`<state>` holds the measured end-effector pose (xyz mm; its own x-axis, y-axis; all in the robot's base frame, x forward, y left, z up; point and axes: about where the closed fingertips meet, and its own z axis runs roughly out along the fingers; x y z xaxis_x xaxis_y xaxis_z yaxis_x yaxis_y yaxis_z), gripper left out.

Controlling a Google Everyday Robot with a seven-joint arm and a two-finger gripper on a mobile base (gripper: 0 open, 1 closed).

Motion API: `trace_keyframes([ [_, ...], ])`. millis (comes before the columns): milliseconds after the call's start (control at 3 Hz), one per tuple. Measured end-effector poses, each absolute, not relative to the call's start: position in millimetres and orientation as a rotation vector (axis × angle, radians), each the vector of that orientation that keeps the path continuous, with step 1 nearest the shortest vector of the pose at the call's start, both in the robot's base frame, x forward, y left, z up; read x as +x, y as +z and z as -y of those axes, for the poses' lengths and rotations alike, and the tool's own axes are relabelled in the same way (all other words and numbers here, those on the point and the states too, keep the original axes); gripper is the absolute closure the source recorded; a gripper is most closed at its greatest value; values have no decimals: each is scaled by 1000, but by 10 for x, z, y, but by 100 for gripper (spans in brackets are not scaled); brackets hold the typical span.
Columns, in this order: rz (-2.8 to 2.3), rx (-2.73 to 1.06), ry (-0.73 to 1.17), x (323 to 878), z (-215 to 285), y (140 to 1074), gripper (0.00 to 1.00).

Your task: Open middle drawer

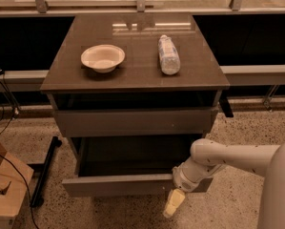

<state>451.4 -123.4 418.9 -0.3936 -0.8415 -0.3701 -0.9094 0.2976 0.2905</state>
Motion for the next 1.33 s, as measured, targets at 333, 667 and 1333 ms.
trace_keyframes([
  [333,-2409,-1640,698,4498,1233,4222,27],
  [667,-2409,-1640,698,4498,1233,4223,50],
  [1333,-2441,-1625,762,4153,1233,4270,23],
])
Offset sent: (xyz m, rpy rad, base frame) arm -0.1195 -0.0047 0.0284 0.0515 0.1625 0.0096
